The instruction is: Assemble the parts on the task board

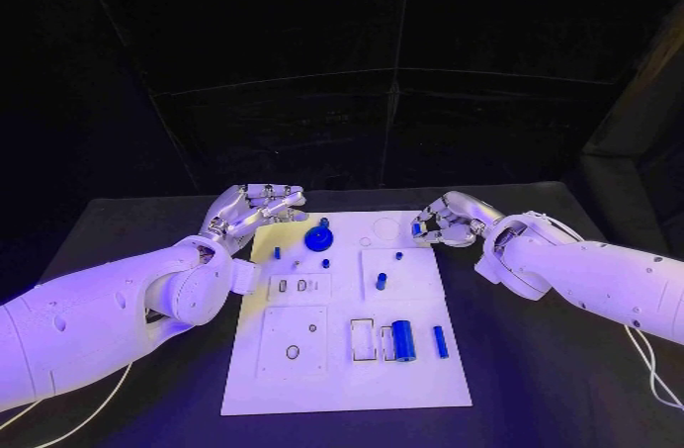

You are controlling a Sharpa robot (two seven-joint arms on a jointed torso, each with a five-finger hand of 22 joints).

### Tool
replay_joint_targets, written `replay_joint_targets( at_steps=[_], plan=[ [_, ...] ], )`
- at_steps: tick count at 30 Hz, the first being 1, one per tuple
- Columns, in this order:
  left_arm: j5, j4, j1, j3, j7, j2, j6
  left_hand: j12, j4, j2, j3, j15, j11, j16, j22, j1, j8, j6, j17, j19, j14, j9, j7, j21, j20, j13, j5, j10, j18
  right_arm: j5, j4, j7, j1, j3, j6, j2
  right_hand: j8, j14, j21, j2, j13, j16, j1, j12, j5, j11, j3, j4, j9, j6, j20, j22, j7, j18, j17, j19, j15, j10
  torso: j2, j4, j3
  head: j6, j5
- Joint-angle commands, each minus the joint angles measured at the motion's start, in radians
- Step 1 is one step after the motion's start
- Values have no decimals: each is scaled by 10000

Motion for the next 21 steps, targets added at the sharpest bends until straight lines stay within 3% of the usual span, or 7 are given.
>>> replay_joint_targets(
  at_steps=[1,4,8,10,21],
  plan=[
    [-37,35,12,8,50,-13,55,0,-54,25,-17,8,-46,-46,-11,73,-21,14,11,79,5,11,-49,-38,19,-5,49,-7,58,274,557,-643,79,15,-339,-101,0,740,43,91,1269,23,-69,26,50,-92,98,10,18,290,-80,27,-183,-81,965,18,-86,152,-10,32,-32,15,2],
    [-32,62,14,8,65,-26,31,0,-62,27,-13,7,-46,-49,-13,67,-22,16,13,82,5,10,-48,-42,19,-6,49,-5,57,247,1075,-1189,178,19,-274,-131,-9,736,42,89,1253,15,-115,7,52,-90,117,21,13,291,-82,25,-182,-81,943,19,-85,141,0,34,-15,24,34],
    [185,66,16,8,62,-31,17,0,-63,27,-12,7,-47,-49,-13,65,-22,17,14,82,5,10,-49,-42,19,-6,49,-4,57,-1,1482,-1753,265,21,-198,82,-11,737,48,81,1260,15,-143,12,93,-96,154,10,12,309,-84,37,-192,-84,947,27,-88,145,-29,44,-35,-13,85],
    [285,56,17,8,53,-28,-2,0,-63,27,-12,7,-47,-49,-13,65,-22,17,14,82,5,10,-49,-42,19,-6,49,-4,57,-180,1590,-1994,288,22,-128,321,-27,735,48,7,1259,9,-189,6,225,-101,207,-36,5,321,-90,40,-195,-84,935,31,-94,141,-69,50,-58,-89,152],
    [422,86,27,9,70,-27,-81,6,-69,38,-3,6,-52,-51,-15,63,-17,29,16,85,7,12,-56,-45,18,-4,49,9,57,-1809,1458,-2833,309,17,228,1703,-39,738,60,-30,1276,12,-238,21,254,-101,252,-54,1,333,-93,70,-193,-90,949,46,-95,152,-159,221,-158,-188,499]
  ],
)
